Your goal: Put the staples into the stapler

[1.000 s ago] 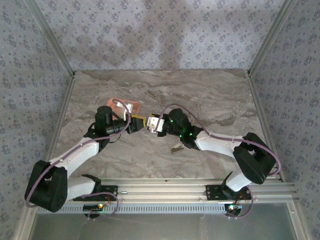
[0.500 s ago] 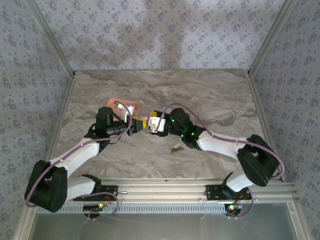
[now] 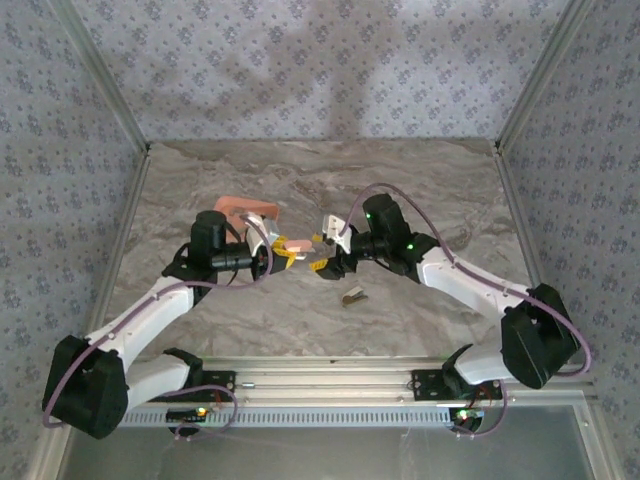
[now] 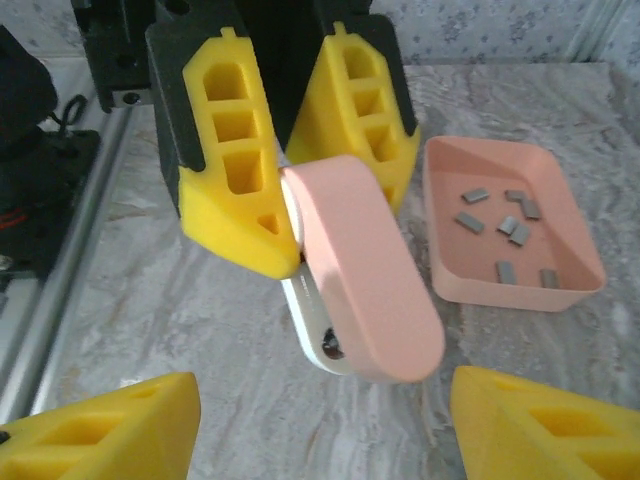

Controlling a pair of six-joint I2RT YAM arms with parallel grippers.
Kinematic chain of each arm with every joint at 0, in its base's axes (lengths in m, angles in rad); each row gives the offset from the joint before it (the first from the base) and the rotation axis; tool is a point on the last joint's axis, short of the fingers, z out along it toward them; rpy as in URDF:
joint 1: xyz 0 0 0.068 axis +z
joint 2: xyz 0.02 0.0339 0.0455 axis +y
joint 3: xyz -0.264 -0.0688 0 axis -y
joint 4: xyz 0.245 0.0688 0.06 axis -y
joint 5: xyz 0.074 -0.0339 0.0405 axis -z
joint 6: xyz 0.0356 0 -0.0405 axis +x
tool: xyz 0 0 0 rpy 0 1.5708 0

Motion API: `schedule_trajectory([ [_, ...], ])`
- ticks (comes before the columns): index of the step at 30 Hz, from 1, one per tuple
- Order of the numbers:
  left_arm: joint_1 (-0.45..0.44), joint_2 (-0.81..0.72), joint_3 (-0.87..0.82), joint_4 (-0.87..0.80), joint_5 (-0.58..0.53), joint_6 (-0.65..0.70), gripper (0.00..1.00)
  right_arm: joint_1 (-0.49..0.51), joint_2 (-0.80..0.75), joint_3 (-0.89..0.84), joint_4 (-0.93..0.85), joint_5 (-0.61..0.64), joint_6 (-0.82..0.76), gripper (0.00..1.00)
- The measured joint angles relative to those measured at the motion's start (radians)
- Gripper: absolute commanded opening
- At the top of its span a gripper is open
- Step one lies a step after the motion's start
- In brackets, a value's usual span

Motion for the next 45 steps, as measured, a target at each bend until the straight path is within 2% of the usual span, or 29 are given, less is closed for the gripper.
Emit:
schedule_trajectory([
  [9,-0.01,0.003,-0.138,0.36,0.04,-0.156,0.0,-0.048,0.006,-0.041,0.142,-0.1,0.137,0.67],
  [16,-0.062,0.026,-0.145,0.577,0.041,-0.238,0.0,-0.087,0.009,-0.066,0.268,-0.18,0.256,0.66],
  [19,-0.069,0.063,-0.146,0.655,0.04,-0.272,0.0,-0.087,0.011,-0.071,0.301,-0.214,0.284,0.62],
  [25,-0.085,0.103,-0.146,0.737,0.04,-0.31,0.0,-0.094,0.011,-0.082,0.341,-0.283,0.315,0.47],
  [32,-0.103,0.115,-0.146,0.79,0.04,-0.328,0.0,-0.114,0.014,-0.084,0.353,-0.346,0.317,0.48],
  [37,-0.108,0.125,-0.146,0.806,0.04,-0.341,0.0,-0.122,0.014,-0.085,0.362,-0.379,0.32,0.43],
  [45,-0.12,0.146,-0.145,0.846,0.04,-0.361,0.0,-0.13,0.016,-0.088,0.364,-0.407,0.315,0.46],
])
